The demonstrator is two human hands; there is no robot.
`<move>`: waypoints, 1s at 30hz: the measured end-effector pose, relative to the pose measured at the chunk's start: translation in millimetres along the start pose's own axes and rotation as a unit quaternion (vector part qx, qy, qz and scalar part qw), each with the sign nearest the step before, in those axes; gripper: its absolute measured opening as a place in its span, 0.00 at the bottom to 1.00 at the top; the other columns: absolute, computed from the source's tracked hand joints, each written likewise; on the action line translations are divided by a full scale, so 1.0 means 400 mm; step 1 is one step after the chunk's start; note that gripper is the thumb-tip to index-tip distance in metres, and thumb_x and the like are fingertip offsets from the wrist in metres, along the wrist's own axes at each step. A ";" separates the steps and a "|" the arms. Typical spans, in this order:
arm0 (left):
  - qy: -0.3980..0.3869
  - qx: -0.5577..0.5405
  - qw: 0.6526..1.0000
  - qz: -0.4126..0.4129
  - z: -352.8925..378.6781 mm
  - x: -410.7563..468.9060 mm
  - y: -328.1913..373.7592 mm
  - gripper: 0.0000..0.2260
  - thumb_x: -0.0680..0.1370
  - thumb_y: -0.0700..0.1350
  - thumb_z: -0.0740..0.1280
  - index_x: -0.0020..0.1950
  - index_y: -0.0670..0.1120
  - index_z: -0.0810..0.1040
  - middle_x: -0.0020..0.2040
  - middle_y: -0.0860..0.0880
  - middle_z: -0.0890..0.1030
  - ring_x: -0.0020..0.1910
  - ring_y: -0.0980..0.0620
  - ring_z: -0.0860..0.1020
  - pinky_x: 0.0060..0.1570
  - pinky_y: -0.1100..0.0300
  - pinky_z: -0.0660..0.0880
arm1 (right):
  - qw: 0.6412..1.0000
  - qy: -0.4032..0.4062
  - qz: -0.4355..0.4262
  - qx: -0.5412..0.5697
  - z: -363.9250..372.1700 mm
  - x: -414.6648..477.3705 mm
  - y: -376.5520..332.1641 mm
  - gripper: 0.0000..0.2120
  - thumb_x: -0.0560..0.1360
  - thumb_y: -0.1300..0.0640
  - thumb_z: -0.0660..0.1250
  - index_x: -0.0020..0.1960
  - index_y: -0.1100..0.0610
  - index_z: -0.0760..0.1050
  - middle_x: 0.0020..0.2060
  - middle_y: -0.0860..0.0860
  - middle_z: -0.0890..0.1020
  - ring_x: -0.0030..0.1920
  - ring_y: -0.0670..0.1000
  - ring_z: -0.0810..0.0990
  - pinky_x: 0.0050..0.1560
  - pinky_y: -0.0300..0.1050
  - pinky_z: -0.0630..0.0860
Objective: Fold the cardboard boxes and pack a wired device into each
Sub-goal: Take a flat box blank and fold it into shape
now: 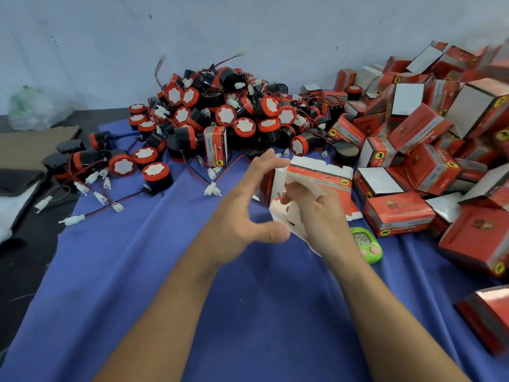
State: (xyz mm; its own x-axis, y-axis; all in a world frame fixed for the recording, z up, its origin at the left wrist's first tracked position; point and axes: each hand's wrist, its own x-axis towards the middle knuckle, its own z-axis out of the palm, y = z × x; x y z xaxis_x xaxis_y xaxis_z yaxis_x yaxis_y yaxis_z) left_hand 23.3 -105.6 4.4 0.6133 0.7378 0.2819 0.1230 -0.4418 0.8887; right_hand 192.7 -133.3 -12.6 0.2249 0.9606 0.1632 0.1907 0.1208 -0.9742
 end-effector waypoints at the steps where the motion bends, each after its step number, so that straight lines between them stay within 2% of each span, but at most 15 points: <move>1: 0.000 0.038 0.999 0.001 0.002 -0.001 0.002 0.40 0.66 0.58 0.75 0.78 0.62 0.66 0.82 0.65 0.56 0.82 0.64 0.51 0.74 0.61 0.55 | 1.000 -0.004 0.007 0.008 -0.004 0.000 0.000 0.12 0.77 0.46 0.63 0.44 0.51 0.81 0.42 0.53 0.82 0.43 0.54 0.78 0.44 0.54 0.73; 4: 0.020 0.107 0.994 0.008 0.005 0.001 0.001 0.40 0.66 0.63 0.76 0.77 0.66 0.64 0.80 0.72 0.56 0.82 0.65 0.50 0.72 0.62 0.57 | 0.999 -0.027 0.015 0.042 -0.010 0.002 0.000 0.10 0.79 0.48 0.64 0.54 0.48 0.84 0.50 0.54 0.84 0.53 0.58 0.82 0.56 0.63 0.78; 7: 0.096 0.142 0.985 0.028 0.014 0.001 -0.015 0.34 0.70 0.67 0.74 0.74 0.66 0.68 0.76 0.70 0.66 0.78 0.67 0.62 0.69 0.71 0.62 | 0.996 -0.045 0.042 0.060 -0.008 0.008 -0.007 0.14 0.77 0.46 0.66 0.57 0.50 0.84 0.52 0.53 0.85 0.57 0.60 0.81 0.59 0.64 0.78; 9: 0.171 0.160 0.971 0.041 0.027 -0.002 -0.032 0.28 0.73 0.66 0.72 0.71 0.61 0.73 0.69 0.67 0.75 0.69 0.69 0.71 0.61 0.77 0.65 | 0.994 -0.064 0.057 0.064 -0.006 0.011 -0.005 0.13 0.77 0.48 0.67 0.58 0.48 0.84 0.54 0.48 0.86 0.58 0.51 0.83 0.62 0.59 0.78; 12: 0.222 0.159 0.961 0.036 0.039 -0.006 -0.053 0.22 0.78 0.66 0.67 0.68 0.57 0.77 0.62 0.64 0.80 0.62 0.66 0.76 0.56 0.77 0.68 | 0.990 -0.098 0.051 0.086 -0.009 0.009 0.000 0.15 0.76 0.54 0.67 0.61 0.47 0.84 0.57 0.45 0.86 0.61 0.44 0.82 0.65 0.49 0.76; 15: 0.239 0.136 0.961 0.020 0.038 -0.002 -0.064 0.20 0.80 0.66 0.64 0.68 0.58 0.77 0.61 0.64 0.81 0.61 0.65 0.77 0.54 0.75 0.70 | 0.986 -0.121 0.049 0.106 -0.018 0.012 0.000 0.22 0.70 0.57 0.66 0.62 0.46 0.83 0.58 0.43 0.85 0.60 0.40 0.81 0.56 0.37 0.77; 18: 0.251 0.139 0.958 0.018 0.040 0.002 -0.065 0.21 0.81 0.67 0.61 0.68 0.57 0.78 0.62 0.63 0.81 0.63 0.65 0.76 0.56 0.76 0.68 | 0.977 -0.170 0.061 0.112 -0.034 0.017 0.004 0.27 0.69 0.58 0.64 0.67 0.45 0.80 0.62 0.41 0.83 0.64 0.38 0.79 0.60 0.39 0.73; 21: 0.259 0.137 0.956 0.023 0.040 0.003 -0.065 0.20 0.83 0.66 0.59 0.67 0.58 0.78 0.61 0.65 0.80 0.62 0.66 0.76 0.55 0.76 0.68 | 0.965 -0.226 0.067 0.119 -0.048 0.014 0.004 0.28 0.72 0.57 0.64 0.72 0.44 0.75 0.66 0.38 0.80 0.64 0.36 0.78 0.59 0.37 0.75; 24: 0.257 0.140 0.956 0.023 0.041 0.005 -0.067 0.17 0.84 0.63 0.58 0.65 0.58 0.79 0.59 0.65 0.81 0.61 0.65 0.76 0.54 0.76 0.68 | 0.967 -0.212 0.065 0.125 -0.051 0.013 0.003 0.28 0.71 0.58 0.64 0.70 0.45 0.77 0.66 0.38 0.80 0.63 0.37 0.79 0.57 0.37 0.77; 27: 0.257 0.138 0.956 0.019 0.045 0.008 -0.070 0.19 0.84 0.61 0.57 0.66 0.56 0.80 0.60 0.63 0.81 0.61 0.65 0.76 0.55 0.75 0.68 | 0.979 -0.156 0.045 0.119 -0.047 0.014 0.002 0.28 0.66 0.61 0.64 0.64 0.47 0.82 0.62 0.40 0.83 0.59 0.40 0.81 0.52 0.38 0.79; 30: 0.259 0.146 0.955 0.019 0.052 0.010 -0.073 0.19 0.84 0.61 0.55 0.65 0.54 0.80 0.59 0.62 0.81 0.59 0.66 0.75 0.54 0.75 0.68 | 0.992 -0.084 0.018 0.092 -0.050 0.024 0.011 0.25 0.64 0.62 0.68 0.60 0.47 0.85 0.60 0.43 0.84 0.62 0.43 0.81 0.60 0.48 0.78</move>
State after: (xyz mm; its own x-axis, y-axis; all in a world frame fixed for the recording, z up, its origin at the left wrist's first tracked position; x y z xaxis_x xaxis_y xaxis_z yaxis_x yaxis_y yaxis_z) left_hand 38.5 -100.4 -27.9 0.1628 0.8384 0.5202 0.3660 -0.5409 0.7572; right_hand 214.9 -128.6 -12.3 0.0621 0.9915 0.1140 0.0043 0.1139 -0.9935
